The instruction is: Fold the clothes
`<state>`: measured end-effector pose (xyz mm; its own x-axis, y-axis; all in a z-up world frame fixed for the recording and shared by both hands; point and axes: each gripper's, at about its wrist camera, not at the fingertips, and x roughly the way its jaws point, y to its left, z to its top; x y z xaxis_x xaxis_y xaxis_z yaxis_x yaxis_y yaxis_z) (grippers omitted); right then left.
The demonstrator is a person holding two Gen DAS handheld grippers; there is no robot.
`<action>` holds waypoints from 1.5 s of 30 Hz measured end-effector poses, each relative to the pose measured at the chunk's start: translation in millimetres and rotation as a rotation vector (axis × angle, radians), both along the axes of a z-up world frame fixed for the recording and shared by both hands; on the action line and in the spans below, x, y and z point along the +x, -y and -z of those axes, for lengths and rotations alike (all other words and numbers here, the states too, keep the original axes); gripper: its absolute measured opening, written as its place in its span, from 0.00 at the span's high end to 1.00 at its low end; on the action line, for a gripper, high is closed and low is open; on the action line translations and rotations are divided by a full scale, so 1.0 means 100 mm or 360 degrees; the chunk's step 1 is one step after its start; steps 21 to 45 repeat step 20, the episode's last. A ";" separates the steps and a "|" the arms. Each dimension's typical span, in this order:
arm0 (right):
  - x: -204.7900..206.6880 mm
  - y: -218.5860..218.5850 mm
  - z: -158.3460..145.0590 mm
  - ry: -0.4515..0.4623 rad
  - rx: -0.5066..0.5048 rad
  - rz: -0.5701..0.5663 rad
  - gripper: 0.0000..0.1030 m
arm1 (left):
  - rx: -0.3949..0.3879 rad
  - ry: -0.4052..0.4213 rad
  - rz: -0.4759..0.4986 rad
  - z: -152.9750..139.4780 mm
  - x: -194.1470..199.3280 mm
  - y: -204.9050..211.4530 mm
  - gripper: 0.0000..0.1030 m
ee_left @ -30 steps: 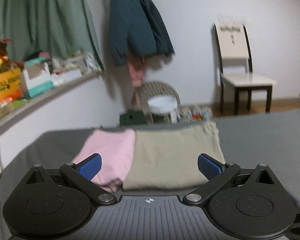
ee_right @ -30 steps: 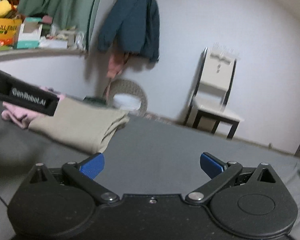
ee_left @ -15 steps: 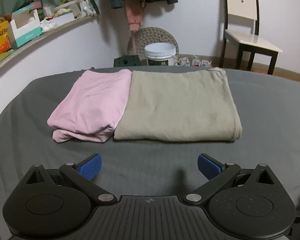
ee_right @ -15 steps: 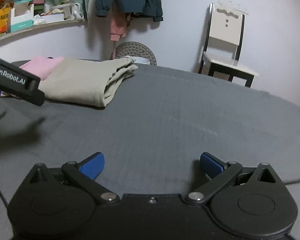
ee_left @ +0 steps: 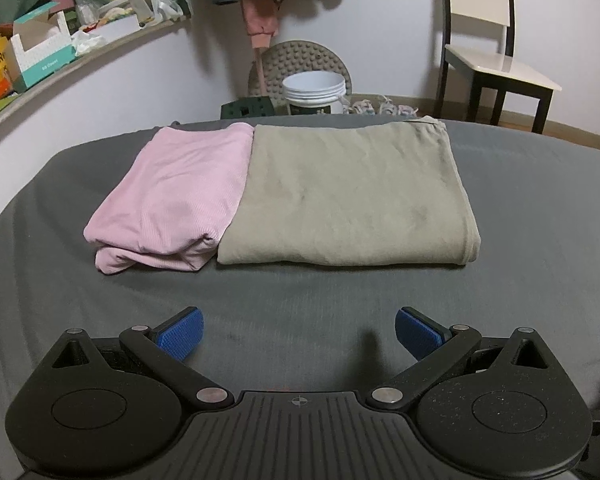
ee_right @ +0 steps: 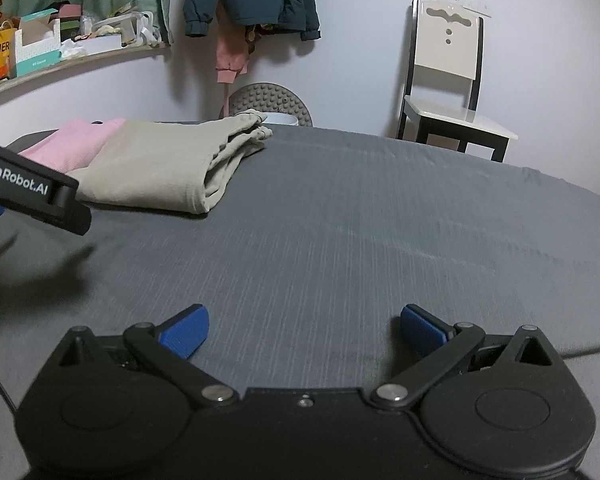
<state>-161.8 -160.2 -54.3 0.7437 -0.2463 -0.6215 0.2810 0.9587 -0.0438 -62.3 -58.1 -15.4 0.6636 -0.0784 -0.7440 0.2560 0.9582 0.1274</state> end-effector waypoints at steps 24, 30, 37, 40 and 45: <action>0.00 -0.03 0.01 0.0008 -0.0013 0.0015 0.00 | 0.0006 -0.0015 -0.0012 0.02 0.01 0.00 0.00; 0.00 -0.03 0.01 0.0008 -0.0013 0.0015 0.00 | 0.0006 -0.0015 -0.0012 0.02 0.01 0.00 0.00; 0.00 -0.03 0.01 0.0008 -0.0013 0.0015 0.00 | 0.0006 -0.0015 -0.0012 0.02 0.01 0.00 0.00; 0.00 -0.03 0.01 0.0008 -0.0013 0.0015 0.00 | 0.0006 -0.0015 -0.0012 0.02 0.01 0.00 0.00; 0.00 -0.03 0.01 0.0008 -0.0013 0.0015 0.00 | 0.0006 -0.0015 -0.0012 0.02 0.01 0.00 0.00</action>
